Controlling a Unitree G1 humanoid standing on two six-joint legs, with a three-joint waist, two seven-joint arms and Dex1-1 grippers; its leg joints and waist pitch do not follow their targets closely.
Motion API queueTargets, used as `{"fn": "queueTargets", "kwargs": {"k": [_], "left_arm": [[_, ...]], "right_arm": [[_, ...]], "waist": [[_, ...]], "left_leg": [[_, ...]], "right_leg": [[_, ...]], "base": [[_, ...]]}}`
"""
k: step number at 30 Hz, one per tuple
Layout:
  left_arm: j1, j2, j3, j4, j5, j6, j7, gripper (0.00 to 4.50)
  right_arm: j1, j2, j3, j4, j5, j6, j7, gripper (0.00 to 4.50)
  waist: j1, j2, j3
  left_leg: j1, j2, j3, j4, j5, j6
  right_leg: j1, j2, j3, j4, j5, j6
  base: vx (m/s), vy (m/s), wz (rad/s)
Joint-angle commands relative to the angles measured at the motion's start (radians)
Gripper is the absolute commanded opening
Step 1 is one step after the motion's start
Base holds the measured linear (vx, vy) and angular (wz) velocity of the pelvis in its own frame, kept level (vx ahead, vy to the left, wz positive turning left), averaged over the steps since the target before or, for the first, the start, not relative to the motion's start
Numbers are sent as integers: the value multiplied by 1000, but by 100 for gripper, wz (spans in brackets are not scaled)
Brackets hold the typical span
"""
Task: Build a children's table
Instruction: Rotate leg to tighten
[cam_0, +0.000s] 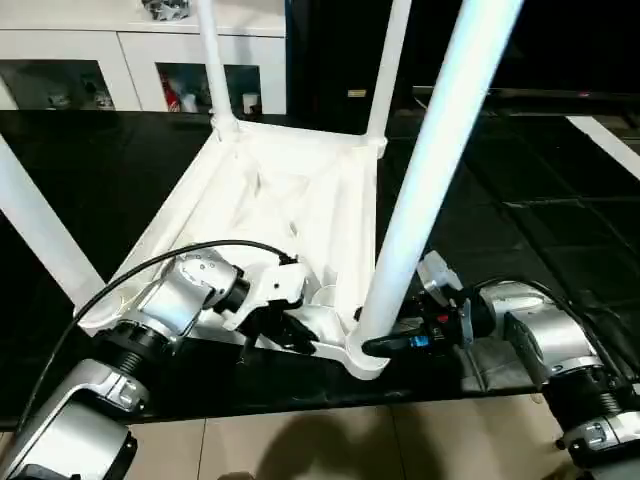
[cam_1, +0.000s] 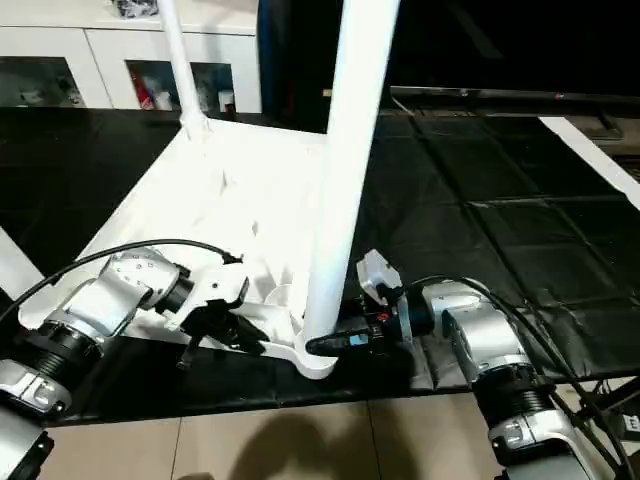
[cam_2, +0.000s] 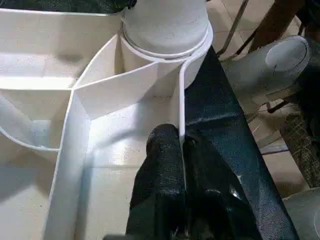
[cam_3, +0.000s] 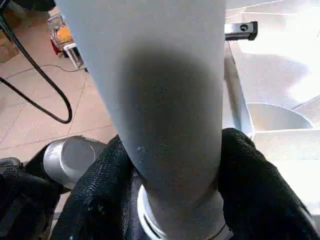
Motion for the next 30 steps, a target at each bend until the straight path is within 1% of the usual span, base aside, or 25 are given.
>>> {"fn": "queueTargets", "kwargs": {"k": [1, 4, 6, 7, 8, 9, 11, 12, 13, 14, 15, 17, 18, 19, 20, 21, 22, 23, 24, 25, 26, 27, 28, 29, 30], "left_arm": [[8, -15, -44, -24, 6, -9, -36, 0], [10, -18, -42, -23, 6, 0, -27, 0], [11, -23, -36, -20, 4, 14, -14, 0], [13, -29, -31, -20, 0, 28, -6, 0], [14, -32, -29, -20, -2, 34, -2, 0], [14, -35, -27, -20, -4, 40, 1, 0], [19, -56, -17, -24, -13, 85, 29, 0], [20, -64, -13, -23, -15, 96, 39, 0], [20, -68, -12, -23, -16, 102, 45, 0], [21, -76, -8, -22, -19, 115, 56, 0], [21, -88, -3, -22, -23, 135, 68, 0], [16, -112, 7, -20, -26, 174, 99, 0], [16, -113, 7, -20, -26, 175, 100, 0], [3, -140, 21, -6, -28, 212, 140, 0], [3, -140, 21, -6, -28, 212, 140, 0], [-4, -152, 29, 1, -29, 226, 159, 0], [-18, -176, 46, 15, -32, 249, 196, 0], [-31, -201, 67, 25, -40, 279, 235, 0], [-34, -207, 72, 27, -42, 286, 245, 0], [-46, -236, 96, 37, -51, 317, 294, 0], [-46, -236, 96, 37, -51, 317, 294, 0], [-46, -236, 96, 37, -51, 317, 294, 0], [-65, -289, 135, 55, -56, 358, 399, 0], [-69, -302, 143, 59, -56, 366, 425, 0], [-75, -322, 160, 67, -56, 376, 467, 0]], "right_arm": [[0, 6, 2, -13, 18, 18, 1, 208], [18, 8, 4, -35, 26, 28, 0, 207], [37, 12, 2, -54, 33, 36, -8, 207], [55, 16, 2, -72, 36, 42, -17, 207], [63, 17, 2, -80, 38, 46, -21, 207], [71, 19, 2, -88, 39, 49, -27, 207], [113, 41, -3, -114, 31, 47, -88, 207], [123, 50, -6, -115, 27, 43, -110, 207], [128, 55, -9, -115, 24, 40, -123, 207], [135, 66, -14, -111, 17, 36, -154, 207], [146, 83, -22, -106, 8, 29, -197, 207], [152, 114, -34, -95, -13, 19, -279, 205], [152, 116, -34, -95, -14, 18, -282, 204], [141, 154, -50, -74, -36, 17, -374, 203], [141, 154, -50, -74, -36, 17, -374, 203], [136, 170, -55, -68, -42, 24, -409, 202], [124, 199, -63, -59, -53, 35, -466, 200], [108, 234, -73, -48, -55, 45, -520, 199], [103, 243, -76, -44, -55, 47, -533, 199], [79, 287, -90, -23, -56, 54, -601, 199], [79, 287, -90, -23, -56, 54, -601, 199], [79, 287, -90, -23, -56, 54, -601, 199], [21, 376, -122, 38, -64, 62, -761, 199], [7, 396, -132, 54, -66, 63, -800, 199], [-16, 425, -147, 80, -68, 64, -856, 199]], "waist": [[-3, -1, -63], [-3, 0, -63], [-1, 6, -63], [-1, 4, -63], [1, 10, -64], [0, 9, -63], [1, 14, -60], [2, 12, -61], [0, 14, -56], [-2, 11, -54], [-7, 15, -53], [-13, 18, -51], [-16, 17, -50], [-24, 24, -48], [-31, 21, -46], [-31, 21, -46], [-44, 18, -43], [-52, 20, -47], [-58, 21, -47], [-71, 23, -47], [-80, 33, -49], [-80, 33, -49], [-94, 34, -49], [-104, 38, -48], [-109, 37, -49]], "left_leg": [[1, 25, 4, -65, -176, 45], [0, 24, 3, -65, -172, 46], [2, 25, 3, -64, -171, 45], [2, 25, 3, -65, -175, 45], [2, 25, 2, -65, -175, 44], [3, 25, 3, -66, -181, 43], [5, 25, 2, -69, -213, 34], [7, 25, 2, -69, -216, 32], [8, 25, 1, -73, -246, 27], [7, 22, -1, -75, -270, 21], [8, 21, -3, -76, -287, 15], [11, 18, -6, -76, -312, 9], [11, 17, -7, -76, -319, 7], [10, 12, -12, -77, -331, 0], [8, 11, -12, -78, -341, -1], [8, 11, -12, -78, -341, -1], [4, 2, -16, -74, -359, -3], [6, -1, -20, -72, -362, -7], [4, -2, -21, -72, -363, -4], [1, 0, -26, -73, -373, -5], [4, 4, -33, -76, -401, -1], [4, 4, -33, -76, -401, -1], [-10, 11, -40, -83, -413, 8], [-3, 12, -45, -82, -444, 0], [0, 12, -46, -80, -460, 0]], "right_leg": [[55, -61, 42, -65, -249, -207], [56, -60, 42, -63, -237, -210], [55, -59, 42, -63, -220, -215], [56, -59, 42, -63, -218, -216], [57, -60, 42, -62, -216, -217], [56, -58, 42, -64, -217, -218], [54, -60, 42, -69, -259, -210], [54, -60, 43, -72, -263, -206], [52, -60, 42, -78, -308, -198], [53, -62, 40, -84, -374, -179], [51, -62, 41, -89, -418, -162], [48, -64, 40, -99, -485, -139], [47, -64, 39, -100, -507, -131], [46, -64, 33, -108, -569, -105], [46, -63, 31, -113, -591, -95], [46, -63, 31, -113, -591, -95], [48, -61, 19, -125, -673, -52], [49, -63, 12, -131, -700, -33], [49, -64, 9, -135, -702, -31], [51, -63, 0, -137, -694, -33], [56, -64, -14, -143, -668, -39], [56, -64, -14, -143, -668, -39], [66, -67, -20, -136, -597, -59], [63, -68, -33, -142, -594, -67], [64, -67, -39, -144, -589, -68]], "base": [[0, 0, 0], [0, 0, 0], [0, 0, 0], [0, 0, 0], [0, 0, 0], [0, 0, 0], [0, 0, 0], [0, 0, 0], [0, 0, 0], [0, 0, 0], [0, 0, 0], [0, 0, 0], [0, 0, 0], [0, 0, 0], [0, 0, 0], [0, 0, 0], [0, 0, 0], [0, 0, 0], [0, 0, 0], [0, 0, 0], [0, 0, 0], [0, 0, 0], [-39, 32, -18], [0, 0, 0], [0, 0, 0]]}}
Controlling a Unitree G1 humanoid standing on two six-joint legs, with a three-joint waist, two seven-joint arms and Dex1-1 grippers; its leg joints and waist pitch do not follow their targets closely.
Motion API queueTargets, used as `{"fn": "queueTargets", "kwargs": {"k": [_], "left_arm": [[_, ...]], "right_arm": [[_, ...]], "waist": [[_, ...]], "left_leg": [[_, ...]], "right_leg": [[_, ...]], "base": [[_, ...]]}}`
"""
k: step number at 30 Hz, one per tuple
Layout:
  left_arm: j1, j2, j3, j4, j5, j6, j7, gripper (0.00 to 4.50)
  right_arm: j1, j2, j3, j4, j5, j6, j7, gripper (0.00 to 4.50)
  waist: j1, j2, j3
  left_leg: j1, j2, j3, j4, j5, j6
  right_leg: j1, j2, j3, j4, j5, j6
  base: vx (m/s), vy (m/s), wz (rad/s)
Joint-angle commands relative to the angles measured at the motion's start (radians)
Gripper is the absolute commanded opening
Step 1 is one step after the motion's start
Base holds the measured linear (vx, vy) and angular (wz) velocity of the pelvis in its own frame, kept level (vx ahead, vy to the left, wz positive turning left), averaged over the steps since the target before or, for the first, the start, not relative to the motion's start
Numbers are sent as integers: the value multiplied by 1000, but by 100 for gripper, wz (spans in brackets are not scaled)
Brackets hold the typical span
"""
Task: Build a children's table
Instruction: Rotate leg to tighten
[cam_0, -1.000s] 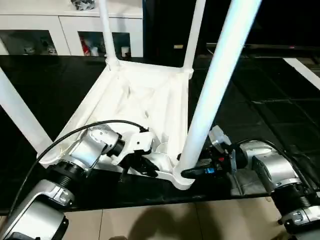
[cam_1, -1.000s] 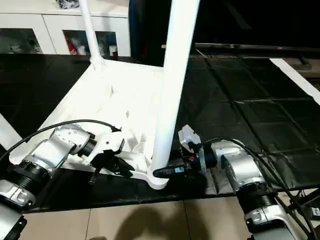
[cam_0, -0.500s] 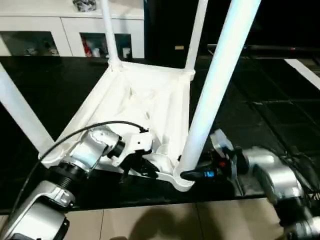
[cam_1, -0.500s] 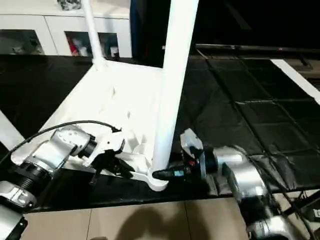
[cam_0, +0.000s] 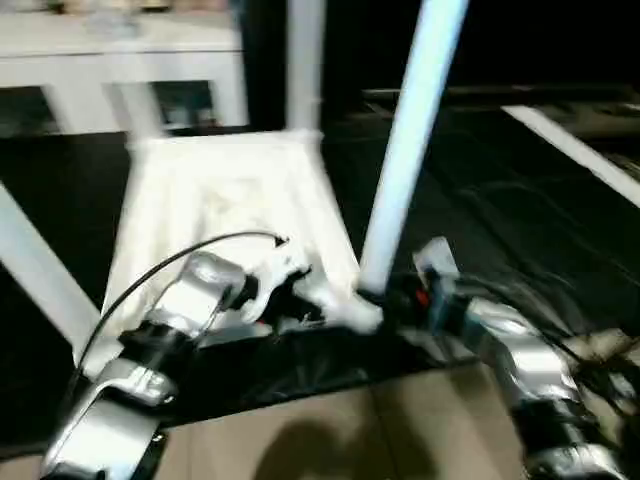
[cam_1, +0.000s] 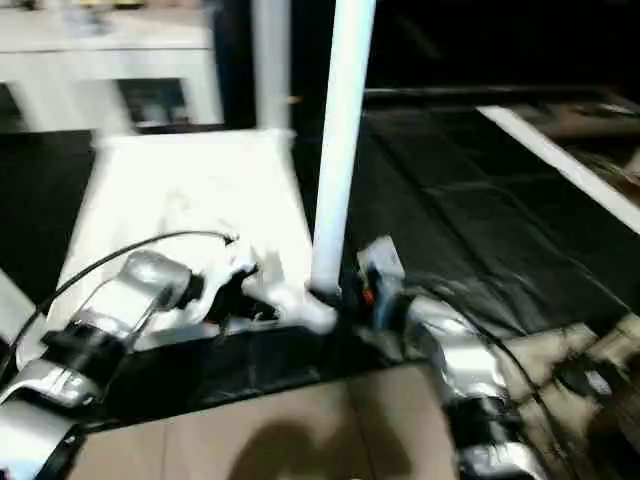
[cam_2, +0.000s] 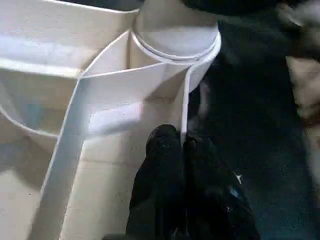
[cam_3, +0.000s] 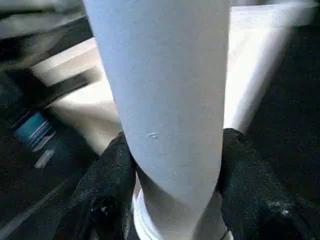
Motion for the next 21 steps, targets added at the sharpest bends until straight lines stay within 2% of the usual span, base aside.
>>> {"fn": "queueTargets", "kwargs": {"k": [1, 3, 4, 5, 6, 7, 8, 9, 10, 11, 12, 13, 14, 15, 16, 18, 19, 20, 21], "left_arm": [[-48, -160, 10, -19, -70, 12, 83, 0], [-57, -177, 32, -9, -73, 11, 127, 0], [-70, -198, 62, 2, -76, 14, 181, 0], [-73, -201, 70, 5, -75, 7, 196, 0], [-75, -201, 73, 6, -74, 2, 202, 0], [-73, -192, 69, 3, -69, -6, 199, 0], [-70, -183, 63, -2, -62, -12, 194, 0], [-66, -177, 58, -8, -57, -13, 191, 0], [-59, -165, 52, -16, -50, -18, 182, 0], [-50, -154, 46, -23, -46, -26, 167, 0], [-36, -136, 38, -35, -43, -38, 141, 0], [-27, -124, 33, -43, -40, -43, 124, 0], [-18, -110, 26, -49, -35, -51, 104, 0], [-17, -109, 25, -50, -35, -51, 103, 0], [-8, -92, 14, -56, -27, -63, 81, 0], [3, -67, 0, -66, -22, -78, 46, 0], [16, -31, -17, -82, -22, -96, -9, 0], [18, -26, -20, -84, -22, -98, -18, 0], [22, -15, -26, -89, -24, -103, -34, 0]], "right_arm": [[-75, 142, 47, 85, 11, 34, -133, 199], [-101, 163, 29, 115, 10, 30, -182, 199], [-137, 184, 15, 155, -3, 31, -235, 199], [-145, 185, 20, 166, -14, 16, -233, 199], [-148, 183, 25, 170, -22, 5, -227, 199], [-143, 172, 44, 167, -36, -14, -202, 234], [-139, 162, 58, 167, -54, -31, -184, 234], [-135, 157, 66, 165, -67, -40, -175, 255], [-127, 150, 69, 163, -71, -46, -158, 271], [-118, 143, 65, 156, -65, -48, -142, 278], [-103, 128, 62, 144, -58, -55, -117, 278], [-94, 117, 59, 138, -54, -65, -100, 288], [-84, 103, 55, 129, -48, -72, -80, 302], [-83, 102, 55, 129, -47, -73, -79, 319], [-72, 83, 50, 119, -38, -84, -53, 324], [-47, 53, 41, 84, -14, -87, 9, 346], [-11, -2, 38, 28, 13, -89, 116, 357], [-5, -10, 39, 20, 17, -89, 132, 368], [5, -26, 40, 4, 23, -87, 165, 368]], "waist": [[-14, 5, -41], [-22, 17, -43], [-34, 18, -45], [-37, 16, -46], [-36, 23, -42], [-37, 12, -41], [-33, 10, -41], [-29, 3, -43], [-21, 2, -46], [-18, 1, -47], [-9, 6, -51], [-4, 1, -57], [0, -3, -59], [5, -4, -60], [18, -2, -57], [23, -2, -59], [40, 3, -63], [51, 0, -63], [53, -1, -64]], "left_leg": [[0, 6, -9, -76, -496, 5], [10, 11, -12, -73, -515, 10], [-3, 22, -22, -83, -528, 16], [-10, 27, -25, -88, -529, 18], [-14, 32, -27, -97, -548, 24], [-6, 23, -21, -91, -541, 24], [0, 16, -16, -85, -522, 25], [-2, 6, -8, -79, -458, 34], [-8, 6, -4, -79, -386, 44], [-12, 6, -2, -80, -354, 51], [-14, 10, 1, -80, -302, 61], [-17, 9, 8, -77, -243, 76], [-17, 10, 12, -75, -204, 89], [-14, 12, 14, -74, -199, 94], [-1, 11, 26, -71, -213, 101], [-1, 13, 27, -70, -205, 98], [-7, 18, 27, -70, -168, 105], [-8, 18, 29, -68, -146, 112], [-9, 18, 30, -67, -134, 114]], "right_leg": [[55, -59, -11, -118, -623, -43], [57, -67, -21, -122, -607, -40], [73, -70, -21, -109, -539, -52], [79, -72, -16, -101, -503, -60], [81, -71, -12, -95, -464, -68], [69, -76, -8, -103, -466, -83], [63, -80, -7, -108, -482, -90], [62, -84, -1, -110, -498, -103], [66, -85, 6, -103, -475, -117], [67, -84, 10, -100, -452, -125], [68, -83, 17, -89, -393, -145], [69, -78, 24, -79, -323, -161], [66, -73, 29, -70, -281, -184], [64, -71, 30, -67, -281, -191], [50, -71, 34, -74, -334, -198], [52, -73, 35, -72, -336, -196], [58, -70, 38, -63, -292, -193], [58, -68, 40, -58, -251, -194], [58, -68, 41, -53, -231, -200]], "base": [[0, 0, 0], [0, 0, 0], [0, 0, 0], [0, 0, 0], [0, 0, 0], [0, 0, 0], [0, 0, 0], [0, 0, 0], [0, 0, 0], [0, 0, 0], [0, 0, 0], [0, 0, 0], [0, 0, 0], [0, 0, 0], [42, -51, 9], [46, -54, 10], [46, -53, 3], [0, 0, 0], [0, 0, 0]]}}
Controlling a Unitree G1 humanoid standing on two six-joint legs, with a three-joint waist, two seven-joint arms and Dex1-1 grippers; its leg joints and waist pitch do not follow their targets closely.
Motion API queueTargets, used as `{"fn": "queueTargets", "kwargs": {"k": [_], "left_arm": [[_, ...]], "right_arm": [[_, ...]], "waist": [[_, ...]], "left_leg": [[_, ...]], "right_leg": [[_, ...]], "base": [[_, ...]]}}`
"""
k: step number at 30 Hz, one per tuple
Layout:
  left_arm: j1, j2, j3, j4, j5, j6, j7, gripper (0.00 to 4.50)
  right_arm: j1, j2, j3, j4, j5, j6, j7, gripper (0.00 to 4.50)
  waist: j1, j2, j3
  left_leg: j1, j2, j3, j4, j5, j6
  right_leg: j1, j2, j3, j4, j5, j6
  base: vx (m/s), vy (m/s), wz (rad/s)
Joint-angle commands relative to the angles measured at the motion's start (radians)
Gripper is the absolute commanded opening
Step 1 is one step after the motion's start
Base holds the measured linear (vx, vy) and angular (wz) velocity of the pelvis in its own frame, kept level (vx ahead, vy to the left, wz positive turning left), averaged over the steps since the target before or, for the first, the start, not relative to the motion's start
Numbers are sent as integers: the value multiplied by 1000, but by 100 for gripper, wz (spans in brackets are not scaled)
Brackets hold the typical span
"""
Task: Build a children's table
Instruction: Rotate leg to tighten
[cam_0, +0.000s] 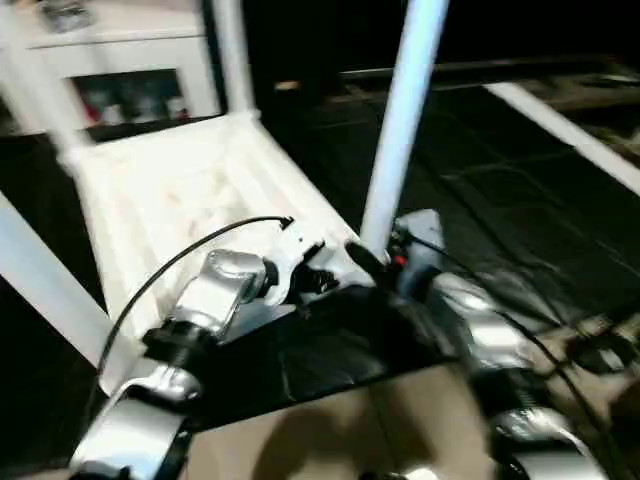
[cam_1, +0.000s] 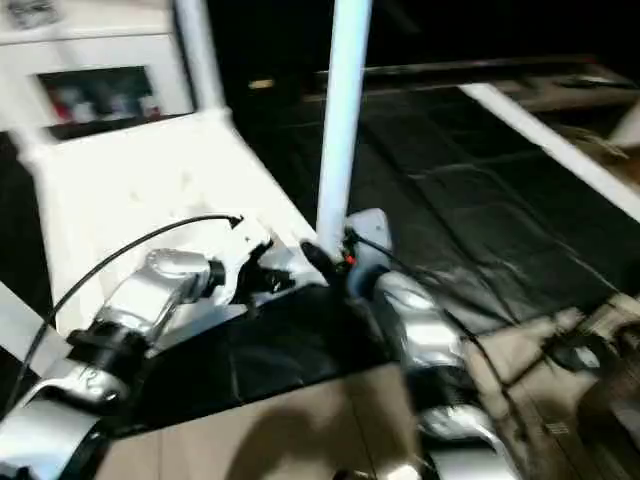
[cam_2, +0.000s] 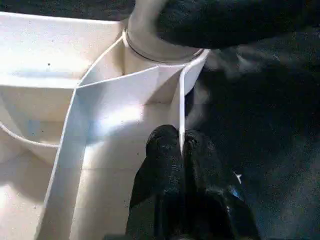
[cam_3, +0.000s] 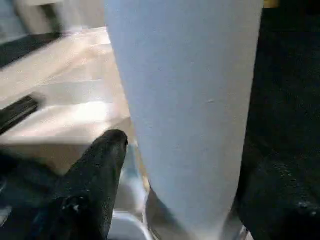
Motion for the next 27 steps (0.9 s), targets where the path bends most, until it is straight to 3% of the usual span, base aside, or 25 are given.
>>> {"fn": "queueTargets", "kwargs": {"k": [1, 3, 6, 8, 11, 13, 14, 19, 27], "left_arm": [[1, 1, -41, -34, -16, -34, -72, 0], [16, 39, -63, -53, -20, -60, -146, 0], [30, 86, -94, -75, -20, -85, -238, 0], [36, 117, -117, -83, -21, -129, -302, 0], [41, 152, -146, -95, -22, -161, -380, 0], [44, 182, -172, -105, -23, -192, -447, 0], [45, 192, -181, -108, -22, -204, -469, 0], [30, 212, -210, -98, -9, -251, -530, 0], [7, 210, -221, -66, -5, -287, -551, 0]], "right_arm": [[20, -12, 55, -46, 25, 18, 116, 376], [49, -73, 66, -102, 55, 40, 228, 400], [71, -145, 74, -150, 88, 65, 342, 416], [75, -192, 84, -171, 106, 82, 409, 441], [69, -241, 98, -186, 116, 100, 487, 441], [58, -271, 109, -189, 112, 97, 532, 441], [51, -277, 110, -186, 110, 94, 539, 441], [19, -310, 173, -182, 111, 126, 648, 441], [-7, -287, 233, -150, 96, 128, 707, 441]], "waist": [[8, -6, -75], [22, -3, -77], [33, -2, -75], [43, -11, -72], [53, -7, -73], [58, -10, -74], [60, -17, -71], [64, -15, -74], [68, -19, -72]], "left_leg": [[-13, 10, 19, -51, -120, 114], [-12, 13, 18, -49, -83, 117], [-7, 18, 20, -52, -110, 110], [1, 20, 26, -53, -140, 95], [4, 20, 29, -53, -146, 84], [3, 23, 33, -51, -140, 81], [5, 20, 38, -51, -151, 76], [6, 21, 40, -47, -150, 71], [1, 20, 37, -49, -173, 50]], "right_leg": [[75, -61, 64, -54, -255, -173], [77, -55, 62, -45, -207, -181], [72, -56, 63, -47, -239, -182], [66, -56, 65, -54, -293, -168], [65, -54, 66, -52, -313, -156], [61, -53, 73, -45, -287, -165], [55, -50, 79, -43, -300, -167], [56, -51, 86, -32, -266, -190], [56, -53, 89, -38, -334, -159]], "base": [[0, 0, 0], [0, 0, 0], [0, 0, 0], [0, 0, 0], [0, 0, 0], [0, 0, 0], [0, 0, 0], [0, 0, 0], [0, 0, 0]]}}
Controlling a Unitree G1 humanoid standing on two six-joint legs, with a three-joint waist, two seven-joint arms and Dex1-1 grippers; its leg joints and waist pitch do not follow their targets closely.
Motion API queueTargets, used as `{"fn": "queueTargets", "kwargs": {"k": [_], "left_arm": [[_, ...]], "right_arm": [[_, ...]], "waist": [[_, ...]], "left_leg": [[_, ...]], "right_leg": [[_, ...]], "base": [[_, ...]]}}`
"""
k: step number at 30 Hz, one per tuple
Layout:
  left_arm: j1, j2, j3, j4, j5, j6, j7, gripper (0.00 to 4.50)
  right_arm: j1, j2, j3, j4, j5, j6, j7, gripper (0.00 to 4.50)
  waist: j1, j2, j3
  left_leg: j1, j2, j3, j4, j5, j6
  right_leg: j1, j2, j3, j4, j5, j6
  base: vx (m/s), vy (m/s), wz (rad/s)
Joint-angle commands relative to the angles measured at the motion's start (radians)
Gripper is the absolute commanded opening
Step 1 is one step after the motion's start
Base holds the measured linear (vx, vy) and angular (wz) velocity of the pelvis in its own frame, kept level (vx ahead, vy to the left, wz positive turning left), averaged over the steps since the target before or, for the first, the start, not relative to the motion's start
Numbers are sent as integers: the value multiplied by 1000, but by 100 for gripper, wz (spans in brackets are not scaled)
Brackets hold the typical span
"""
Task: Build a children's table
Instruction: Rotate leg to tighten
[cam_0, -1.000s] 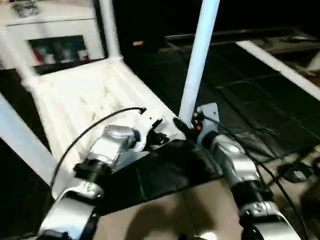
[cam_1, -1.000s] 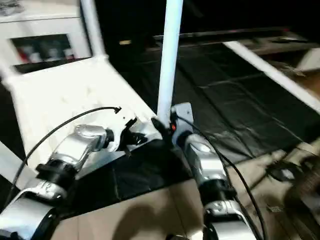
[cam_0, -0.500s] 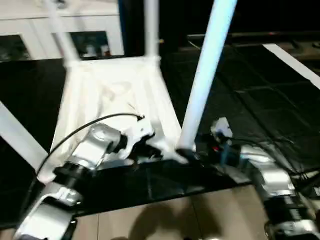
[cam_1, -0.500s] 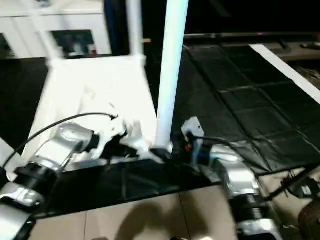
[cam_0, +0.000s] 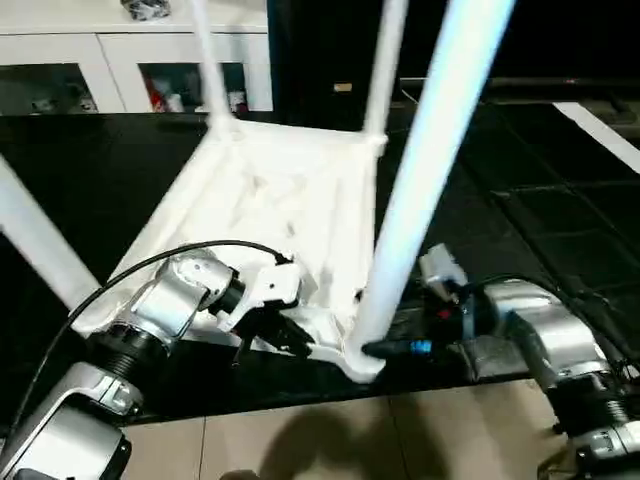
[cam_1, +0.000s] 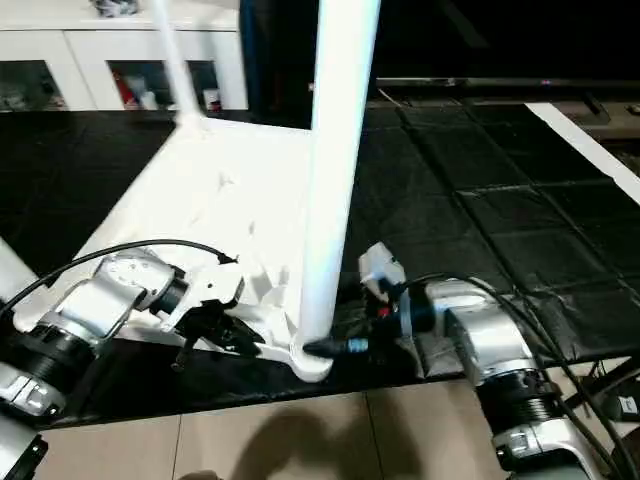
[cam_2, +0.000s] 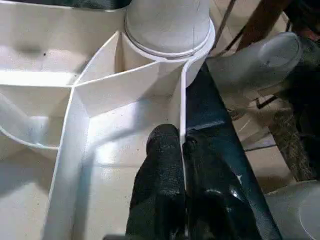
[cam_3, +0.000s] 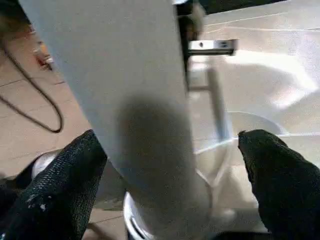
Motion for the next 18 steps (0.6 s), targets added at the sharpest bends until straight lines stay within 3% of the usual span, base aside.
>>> {"fn": "queueTargets", "kwargs": {"k": [1, 10, 12, 18], "left_arm": [[-19, -12, -39, 5, 2, -17, -51, 0], [-20, -22, -46, 13, 9, -30, -44, 0], [-19, -23, -46, 15, 9, -31, -40, 0], [-21, -28, -45, 29, 12, -40, -28, 0]], "right_arm": [[-23, 5, 15, 18, -7, 0, 20, 426], [-85, 50, 52, 113, -24, -10, 38, 353], [-89, 51, 57, 120, -19, -4, 53, 336], [-102, 59, 65, 150, -20, -12, 75, 280]], "waist": [[-5, -9, -71], [-2, -13, -71], [-2, -18, -72], [-3, -19, -71]], "left_leg": [[3, 13, 9, -66, -171, 54], [3, 13, 10, -63, -172, 44], [0, 13, 9, -63, -163, 45], [0, 13, 8, -64, -173, 40]], "right_leg": [[58, -52, 51, -55, -320, -174], [56, -53, 57, -48, -307, -188], [60, -52, 56, -45, -301, -184], [58, -53, 56, -49, -332, -169]], "base": [[0, 0, 0], [0, 0, 0], [0, 0, 0], [0, 0, 0]]}}
